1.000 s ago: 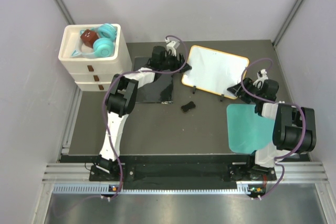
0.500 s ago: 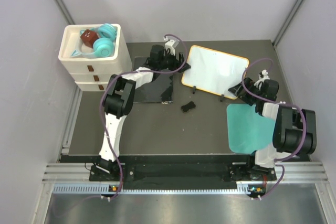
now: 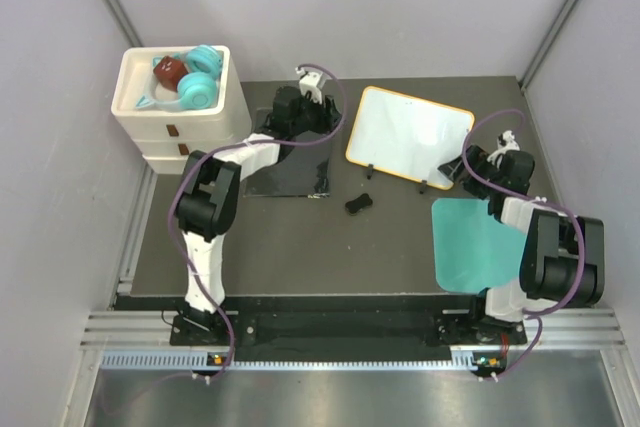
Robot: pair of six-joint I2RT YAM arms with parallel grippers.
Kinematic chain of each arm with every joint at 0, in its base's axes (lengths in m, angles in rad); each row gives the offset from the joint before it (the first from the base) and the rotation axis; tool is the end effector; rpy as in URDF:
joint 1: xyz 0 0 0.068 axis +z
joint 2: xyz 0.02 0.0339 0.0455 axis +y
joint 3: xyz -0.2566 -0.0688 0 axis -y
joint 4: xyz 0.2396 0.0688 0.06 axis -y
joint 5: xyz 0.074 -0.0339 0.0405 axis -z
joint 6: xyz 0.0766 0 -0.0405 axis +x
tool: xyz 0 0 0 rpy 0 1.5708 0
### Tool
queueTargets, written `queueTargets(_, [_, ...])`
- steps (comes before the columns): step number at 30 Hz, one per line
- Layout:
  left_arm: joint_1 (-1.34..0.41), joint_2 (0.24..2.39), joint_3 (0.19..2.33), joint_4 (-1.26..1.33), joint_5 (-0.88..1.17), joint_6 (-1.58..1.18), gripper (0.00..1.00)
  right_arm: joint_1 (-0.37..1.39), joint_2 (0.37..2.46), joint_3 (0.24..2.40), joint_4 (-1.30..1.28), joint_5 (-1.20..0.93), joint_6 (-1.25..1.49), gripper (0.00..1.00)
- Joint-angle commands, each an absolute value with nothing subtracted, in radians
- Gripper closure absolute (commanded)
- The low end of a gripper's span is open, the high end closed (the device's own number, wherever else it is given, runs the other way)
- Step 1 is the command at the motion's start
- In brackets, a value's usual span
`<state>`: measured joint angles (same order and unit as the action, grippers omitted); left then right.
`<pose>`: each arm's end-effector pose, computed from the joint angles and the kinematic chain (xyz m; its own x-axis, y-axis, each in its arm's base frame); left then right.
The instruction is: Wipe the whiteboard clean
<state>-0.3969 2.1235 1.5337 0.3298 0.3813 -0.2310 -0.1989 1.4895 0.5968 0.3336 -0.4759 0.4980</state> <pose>0.4754 -0.2302 0.2112 -0.3889 -0.0674 -0.9188 0.6178 0.7207 -0.3144 0.3173 -0.0282 0.1449 -0.5548 0.5450 -0.6287 0.0682 0.7829 0.6184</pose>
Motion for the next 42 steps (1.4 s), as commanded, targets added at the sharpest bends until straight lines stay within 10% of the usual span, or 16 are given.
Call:
queueTargets(1, [-0.42, 1.936, 1.382, 0.44, 0.215, -0.213, 0.68, -0.19, 1.443, 0.594, 0.345, -0.453, 0.483, 0.13])
queueTargets(4, [-0.465, 1.913, 1.373, 0.384, 0.213, -0.206, 1.0, -0.192, 1.431, 0.584, 0.354, -0.436, 0.491, 0.13])
queueTargets(42, [-0.629, 2.126, 1.192, 0.486, 0.302, -0.557, 1.0, -0.29, 1.399, 0.508, 0.411, -0.457, 0.543, 0.11])
